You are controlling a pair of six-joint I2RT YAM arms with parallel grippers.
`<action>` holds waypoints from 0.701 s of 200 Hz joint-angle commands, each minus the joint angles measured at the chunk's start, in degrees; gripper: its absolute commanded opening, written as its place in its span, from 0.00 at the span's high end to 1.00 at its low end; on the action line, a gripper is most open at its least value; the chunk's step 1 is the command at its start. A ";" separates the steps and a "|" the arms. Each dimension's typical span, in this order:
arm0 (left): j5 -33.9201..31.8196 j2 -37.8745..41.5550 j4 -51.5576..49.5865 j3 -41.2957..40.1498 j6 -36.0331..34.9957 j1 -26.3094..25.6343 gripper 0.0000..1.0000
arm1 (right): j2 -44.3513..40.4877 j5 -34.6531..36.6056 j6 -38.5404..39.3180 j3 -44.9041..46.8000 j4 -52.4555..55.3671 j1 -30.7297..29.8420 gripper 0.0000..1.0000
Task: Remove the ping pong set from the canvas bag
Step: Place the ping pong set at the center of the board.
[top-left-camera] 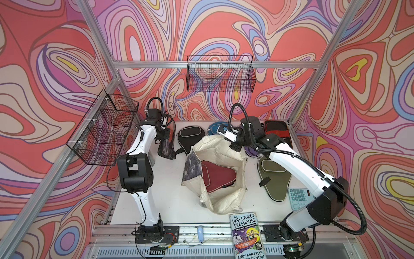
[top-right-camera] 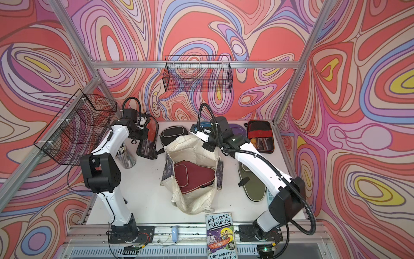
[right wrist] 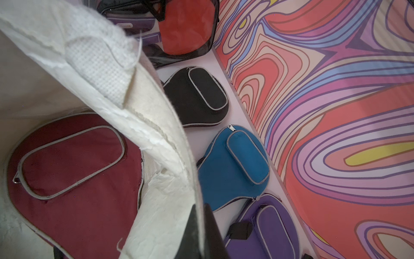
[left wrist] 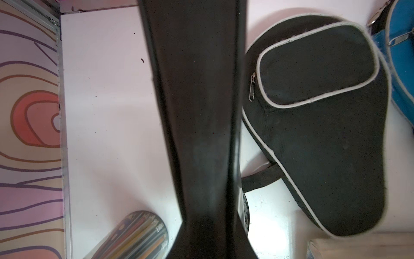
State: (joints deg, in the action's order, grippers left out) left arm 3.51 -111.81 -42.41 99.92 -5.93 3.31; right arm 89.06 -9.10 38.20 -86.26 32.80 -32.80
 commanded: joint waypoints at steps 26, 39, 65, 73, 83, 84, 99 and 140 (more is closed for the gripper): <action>-6.94 -4.02 -0.41 -0.79 -3.91 0.11 0.91 | 1.12 0.13 -0.24 -0.21 -0.11 0.02 1.00; -8.00 -4.67 -0.39 -0.56 -4.32 0.16 0.89 | 1.15 0.26 -0.27 -0.18 -0.14 0.02 1.00; -10.63 -6.02 -0.81 0.08 -4.96 0.12 0.81 | 0.96 0.42 -0.23 0.04 -0.21 0.03 1.00; -11.12 -6.35 -0.83 0.18 -5.14 0.09 0.78 | 0.97 0.56 -0.23 0.16 -0.24 0.01 1.00; -10.75 -6.50 -0.59 0.05 -5.35 0.06 0.75 | 0.99 0.56 -0.24 0.22 -0.33 0.01 1.00; -10.64 -6.54 -0.53 0.03 -5.42 0.13 0.75 | 1.01 0.53 -0.23 0.26 -0.35 0.01 1.00; -10.44 -6.65 0.03 -0.19 -5.42 0.12 0.72 | 1.04 0.41 -0.31 0.30 -0.52 0.04 1.00; -13.67 -7.59 0.05 0.90 -5.66 0.12 0.69 | 1.27 0.38 -0.62 0.30 -0.57 -0.03 1.00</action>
State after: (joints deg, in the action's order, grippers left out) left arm -3.84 -116.07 -37.82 101.16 -8.32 2.98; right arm 89.78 -8.54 37.82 -86.26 32.47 -32.80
